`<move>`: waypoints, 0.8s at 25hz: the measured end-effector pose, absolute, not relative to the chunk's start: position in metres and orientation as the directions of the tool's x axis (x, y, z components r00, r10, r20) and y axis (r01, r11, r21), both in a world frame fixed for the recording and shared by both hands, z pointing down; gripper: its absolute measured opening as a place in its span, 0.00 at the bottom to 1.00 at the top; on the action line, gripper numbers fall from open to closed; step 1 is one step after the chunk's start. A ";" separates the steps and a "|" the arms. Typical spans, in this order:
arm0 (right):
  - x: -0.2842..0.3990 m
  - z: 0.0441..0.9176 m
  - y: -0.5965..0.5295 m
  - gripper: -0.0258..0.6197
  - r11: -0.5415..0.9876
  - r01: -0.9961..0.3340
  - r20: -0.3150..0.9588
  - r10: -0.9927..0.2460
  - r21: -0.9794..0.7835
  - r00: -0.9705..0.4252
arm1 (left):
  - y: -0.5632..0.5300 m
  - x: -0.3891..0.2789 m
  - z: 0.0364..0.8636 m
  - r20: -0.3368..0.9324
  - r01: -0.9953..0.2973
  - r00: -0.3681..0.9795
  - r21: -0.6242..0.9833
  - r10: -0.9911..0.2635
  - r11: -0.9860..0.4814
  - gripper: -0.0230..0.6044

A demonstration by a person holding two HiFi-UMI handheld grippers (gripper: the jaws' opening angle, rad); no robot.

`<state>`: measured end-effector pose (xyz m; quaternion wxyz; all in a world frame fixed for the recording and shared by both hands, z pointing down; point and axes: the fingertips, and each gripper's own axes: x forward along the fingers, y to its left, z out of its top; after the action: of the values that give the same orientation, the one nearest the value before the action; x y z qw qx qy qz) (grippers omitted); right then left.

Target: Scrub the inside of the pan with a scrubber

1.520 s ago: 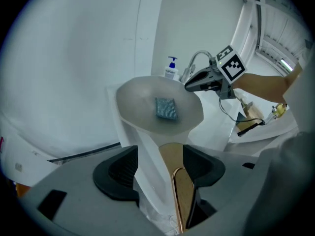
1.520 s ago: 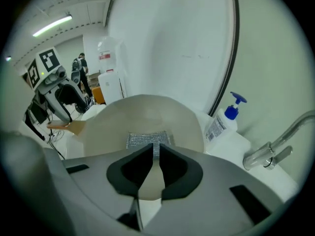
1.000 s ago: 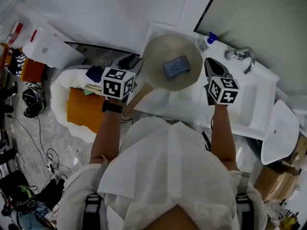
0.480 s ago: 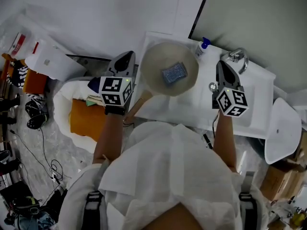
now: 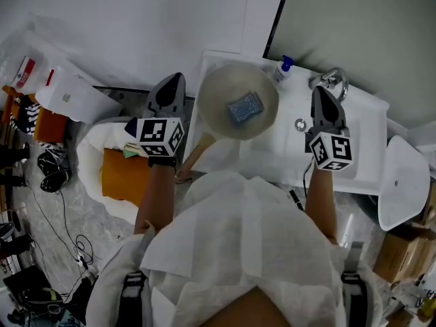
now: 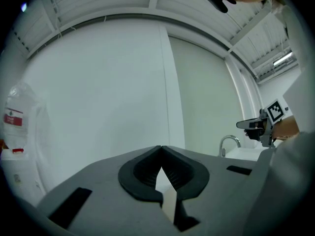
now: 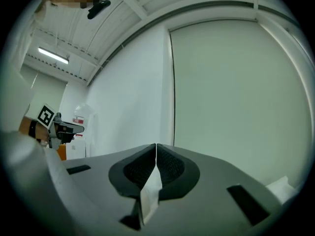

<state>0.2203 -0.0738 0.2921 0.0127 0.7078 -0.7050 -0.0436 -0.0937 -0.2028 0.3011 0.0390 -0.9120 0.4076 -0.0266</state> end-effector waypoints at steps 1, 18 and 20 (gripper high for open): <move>0.220 0.290 -0.073 0.06 -0.008 -0.996 -0.052 -0.999 0.089 0.003 | -0.203 -0.094 0.299 0.006 -0.740 0.669 -0.094 -0.743 -0.666 0.06; 0.222 0.290 -0.072 0.05 -0.029 -0.993 -0.040 -0.999 0.114 0.025 | -0.202 -0.090 0.296 -0.017 -0.721 0.689 -0.109 -0.724 -0.684 0.06; 0.221 0.290 -0.071 0.05 -0.029 -0.993 -0.039 -0.999 0.113 0.025 | -0.201 -0.090 0.296 -0.017 -0.721 0.689 -0.109 -0.724 -0.684 0.06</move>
<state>0.2211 -0.0713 0.2897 0.0272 0.7154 -0.6962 -0.0535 -0.0900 -0.2011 0.2958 0.0537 -0.9175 0.3939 -0.0139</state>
